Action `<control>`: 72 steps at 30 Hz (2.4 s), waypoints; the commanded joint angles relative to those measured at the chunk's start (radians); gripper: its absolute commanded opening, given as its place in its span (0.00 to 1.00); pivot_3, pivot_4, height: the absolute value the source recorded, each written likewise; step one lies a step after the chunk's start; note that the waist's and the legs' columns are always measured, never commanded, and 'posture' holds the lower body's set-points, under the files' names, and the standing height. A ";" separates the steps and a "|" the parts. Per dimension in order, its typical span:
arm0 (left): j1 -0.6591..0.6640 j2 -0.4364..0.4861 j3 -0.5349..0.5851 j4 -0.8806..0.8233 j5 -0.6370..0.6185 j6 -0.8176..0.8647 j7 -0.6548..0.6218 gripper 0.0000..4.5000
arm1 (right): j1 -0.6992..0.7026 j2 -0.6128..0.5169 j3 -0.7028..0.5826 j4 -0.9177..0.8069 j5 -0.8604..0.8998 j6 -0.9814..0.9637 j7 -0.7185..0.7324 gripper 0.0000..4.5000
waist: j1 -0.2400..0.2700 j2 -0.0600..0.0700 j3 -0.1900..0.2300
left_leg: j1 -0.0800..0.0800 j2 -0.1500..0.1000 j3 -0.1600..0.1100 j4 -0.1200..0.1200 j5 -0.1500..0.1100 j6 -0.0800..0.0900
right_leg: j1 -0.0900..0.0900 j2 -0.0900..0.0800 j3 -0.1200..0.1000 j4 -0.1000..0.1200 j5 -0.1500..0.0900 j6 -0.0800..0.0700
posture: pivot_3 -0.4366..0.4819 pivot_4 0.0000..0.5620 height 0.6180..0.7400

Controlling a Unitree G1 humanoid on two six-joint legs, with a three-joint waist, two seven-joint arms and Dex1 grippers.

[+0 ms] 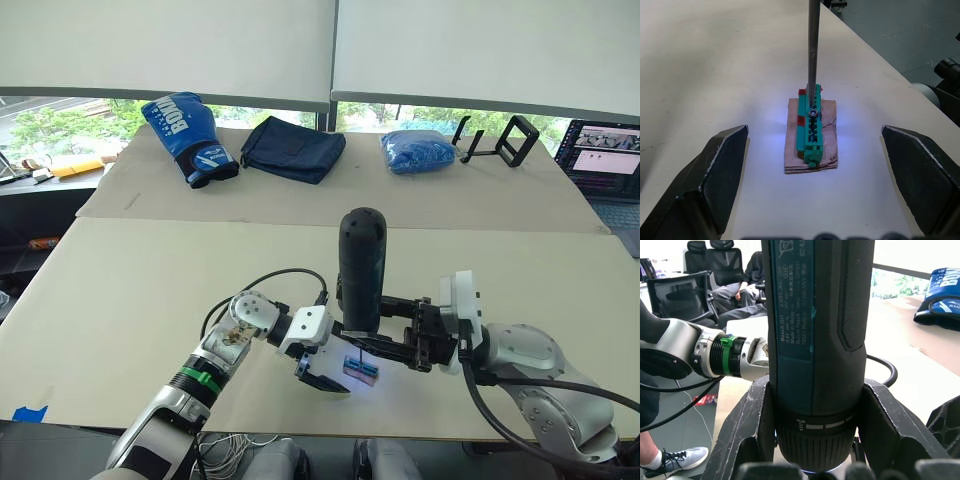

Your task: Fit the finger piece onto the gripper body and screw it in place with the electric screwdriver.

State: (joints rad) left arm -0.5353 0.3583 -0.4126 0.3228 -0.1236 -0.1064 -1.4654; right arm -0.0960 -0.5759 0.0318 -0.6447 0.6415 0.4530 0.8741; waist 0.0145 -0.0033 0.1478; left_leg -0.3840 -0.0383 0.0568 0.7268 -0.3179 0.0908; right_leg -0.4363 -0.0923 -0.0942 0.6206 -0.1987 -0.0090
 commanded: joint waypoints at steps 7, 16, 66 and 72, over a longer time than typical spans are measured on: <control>-0.016 -0.008 0.006 -0.031 -0.020 0.000 0.001 1.00 | -0.008 0.009 0.001 -0.028 -0.005 -0.043 0.001 0.42 | 0.000 0.000 0.000 | 0.000 0.000 0.000 0.000 0.000 0.000 | 0.000 0.000 0.000 0.001 0.000 0.000 | 0.48 0.27 1.00; -0.016 -0.006 0.006 -0.035 -0.019 0.001 0.003 1.00 | -0.004 0.011 0.004 -0.025 -0.007 -0.041 0.009 0.42 | 0.000 0.000 0.000 | 0.000 0.000 0.000 0.001 0.000 0.000 | 0.000 0.000 0.001 0.002 0.000 0.000 | 0.48 0.27 1.00; 0.018 0.043 0.070 -0.133 -0.073 0.078 0.048 1.00 | -0.102 -0.017 -0.052 -0.112 0.175 0.085 -0.083 0.42 | -0.002 0.000 0.000 | 0.000 0.000 0.000 0.001 0.000 0.000 | -0.001 -0.001 0.002 0.003 0.000 0.000 | 0.48 0.27 1.00; 0.061 0.089 0.128 -0.190 -0.099 0.130 0.101 1.00 | -0.252 -0.040 -0.085 -0.107 0.338 0.190 -0.167 0.42 | -0.003 0.000 0.000 | 0.001 0.000 0.000 0.001 0.000 0.000 | -0.001 -0.002 0.002 0.003 0.000 0.000 | 0.48 0.27 1.00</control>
State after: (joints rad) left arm -0.4735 0.4405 -0.3221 0.1675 -0.1979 0.0071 -1.3882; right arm -0.3157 -0.6127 -0.0183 -0.7216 0.9234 0.6370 0.7212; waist 0.0115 -0.0033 0.1480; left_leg -0.3827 -0.0379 0.0569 0.7279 -0.3181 0.0909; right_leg -0.4373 -0.0940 -0.0917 0.6238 -0.1990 -0.0089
